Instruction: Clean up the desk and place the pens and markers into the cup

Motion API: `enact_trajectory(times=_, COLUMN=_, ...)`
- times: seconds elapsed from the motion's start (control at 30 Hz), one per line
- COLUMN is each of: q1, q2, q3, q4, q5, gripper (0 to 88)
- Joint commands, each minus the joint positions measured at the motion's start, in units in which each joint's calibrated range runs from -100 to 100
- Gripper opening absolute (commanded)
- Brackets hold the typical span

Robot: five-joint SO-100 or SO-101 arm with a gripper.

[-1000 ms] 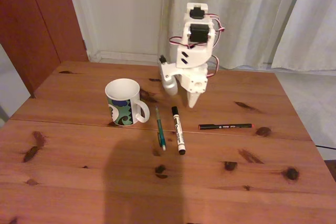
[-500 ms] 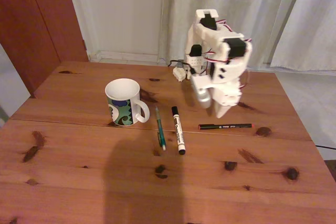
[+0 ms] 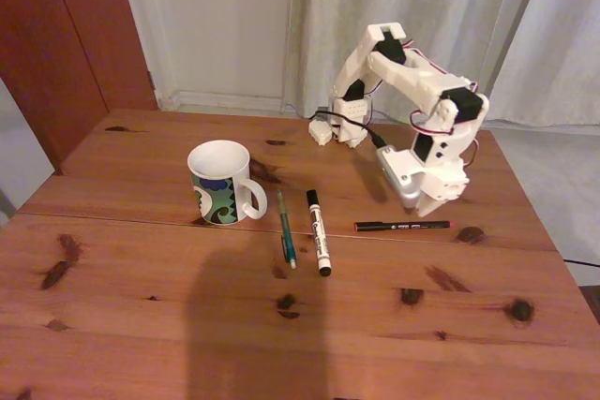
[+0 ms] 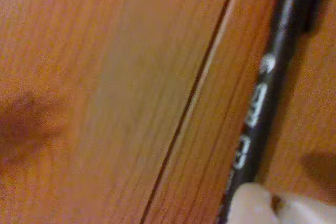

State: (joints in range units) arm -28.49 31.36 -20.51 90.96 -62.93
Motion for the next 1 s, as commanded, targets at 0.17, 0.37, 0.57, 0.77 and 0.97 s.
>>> enact_trajectory(times=0.17, q1=0.71, q2=0.54, q3=-2.57, q4=-3.26, q5=-0.14, gripper=7.3)
enact_trajectory(times=0.37, q1=1.59, q2=0.54, q3=-2.57, q4=-3.26, q5=0.28, gripper=17.9)
enact_trajectory(times=0.57, q1=3.04, q2=0.71, q3=-1.85, q4=-3.26, q5=1.43, gripper=18.4)
enact_trajectory(times=0.77, q1=4.41, q2=2.94, q3=-2.48, q4=-3.35, q5=1.69, gripper=18.5)
enact_trajectory(times=0.97, q1=5.45, q2=4.60, q3=-1.76, q4=-5.67, q5=1.69, gripper=21.9)
